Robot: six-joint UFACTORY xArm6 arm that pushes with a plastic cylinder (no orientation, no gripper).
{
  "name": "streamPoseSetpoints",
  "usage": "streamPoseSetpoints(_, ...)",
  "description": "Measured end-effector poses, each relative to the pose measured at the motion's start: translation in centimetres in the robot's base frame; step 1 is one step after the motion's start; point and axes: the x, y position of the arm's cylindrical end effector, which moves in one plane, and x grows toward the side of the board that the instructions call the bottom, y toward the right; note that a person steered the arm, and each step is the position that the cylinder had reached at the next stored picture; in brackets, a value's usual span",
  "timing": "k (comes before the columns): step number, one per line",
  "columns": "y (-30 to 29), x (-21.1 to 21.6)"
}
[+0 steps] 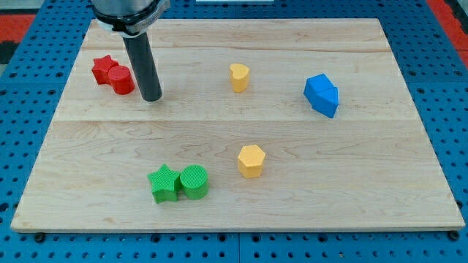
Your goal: Move the yellow heart to the top right of the board
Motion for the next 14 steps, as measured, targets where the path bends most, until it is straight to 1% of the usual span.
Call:
streamPoseSetpoints(1, 0.5, 0.4)
streamPoseSetpoints(2, 4.1, 0.3)
streamPoseSetpoints(3, 7.0, -3.1)
streamPoseSetpoints(4, 13.5, -4.0)
streamPoseSetpoints(5, 17.3, -3.7)
streamPoseSetpoints(6, 20.6, -5.0)
streamPoseSetpoints(7, 22.7, -5.1)
streamPoseSetpoints(8, 23.1, -3.5)
streamPoseSetpoints(9, 25.6, -5.4)
streamPoseSetpoints(10, 28.0, -10.5)
streamPoseSetpoints(11, 28.5, -14.0)
streamPoseSetpoints(12, 27.8, -10.8)
streamPoseSetpoints(13, 22.1, -10.3)
streamPoseSetpoints(14, 21.9, -12.1)
